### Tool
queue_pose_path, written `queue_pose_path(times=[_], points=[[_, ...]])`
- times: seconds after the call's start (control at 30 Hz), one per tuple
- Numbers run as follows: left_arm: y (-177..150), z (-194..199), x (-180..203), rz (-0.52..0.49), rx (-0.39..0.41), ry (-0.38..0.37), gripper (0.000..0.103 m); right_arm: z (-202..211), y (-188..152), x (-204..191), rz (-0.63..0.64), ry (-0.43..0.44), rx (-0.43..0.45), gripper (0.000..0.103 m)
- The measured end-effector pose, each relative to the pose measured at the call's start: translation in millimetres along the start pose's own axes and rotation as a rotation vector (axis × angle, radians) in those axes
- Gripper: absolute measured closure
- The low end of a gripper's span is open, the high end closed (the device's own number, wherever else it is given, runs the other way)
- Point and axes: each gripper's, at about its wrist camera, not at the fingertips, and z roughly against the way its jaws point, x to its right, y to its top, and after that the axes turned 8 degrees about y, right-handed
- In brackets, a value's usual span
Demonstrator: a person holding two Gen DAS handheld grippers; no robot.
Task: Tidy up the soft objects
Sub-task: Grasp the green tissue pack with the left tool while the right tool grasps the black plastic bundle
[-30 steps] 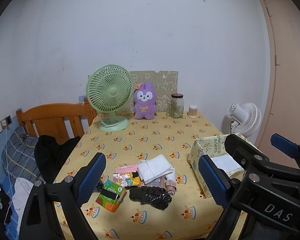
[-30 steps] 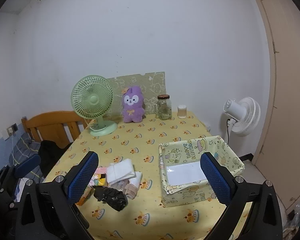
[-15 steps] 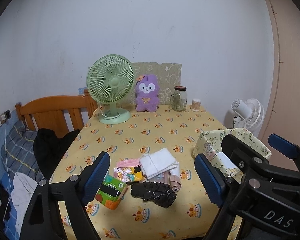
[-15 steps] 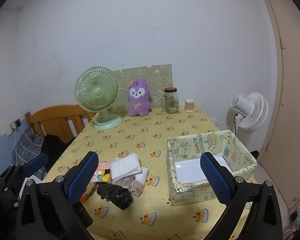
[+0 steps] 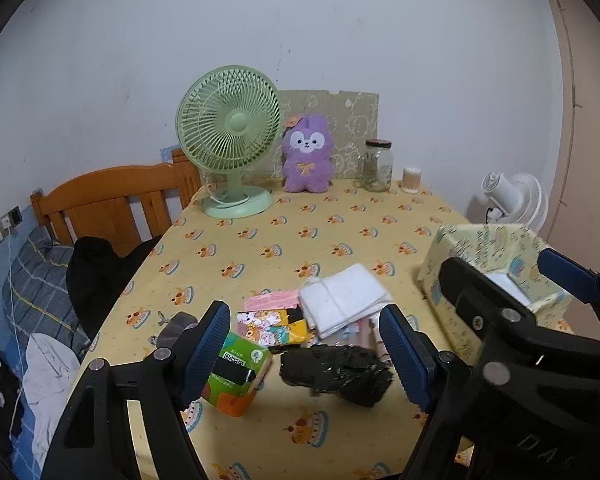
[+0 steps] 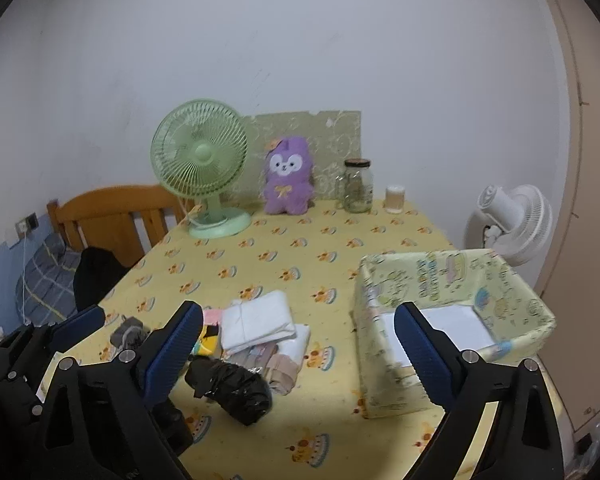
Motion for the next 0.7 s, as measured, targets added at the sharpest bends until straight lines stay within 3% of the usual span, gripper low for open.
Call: queue_pose_path(times=[0.47, 0.7], points=[[-31, -43, -9, 0.003, -0.095, 0.008, 0.026, -50, -33, -17, 0.007, 0.053, -0.081, 0.01], [-43, -58, -12, -0.026, -0.115, 0.082, 0.027, -73, -46, -26, 0.029, 0.07, -0.155, 0.012]])
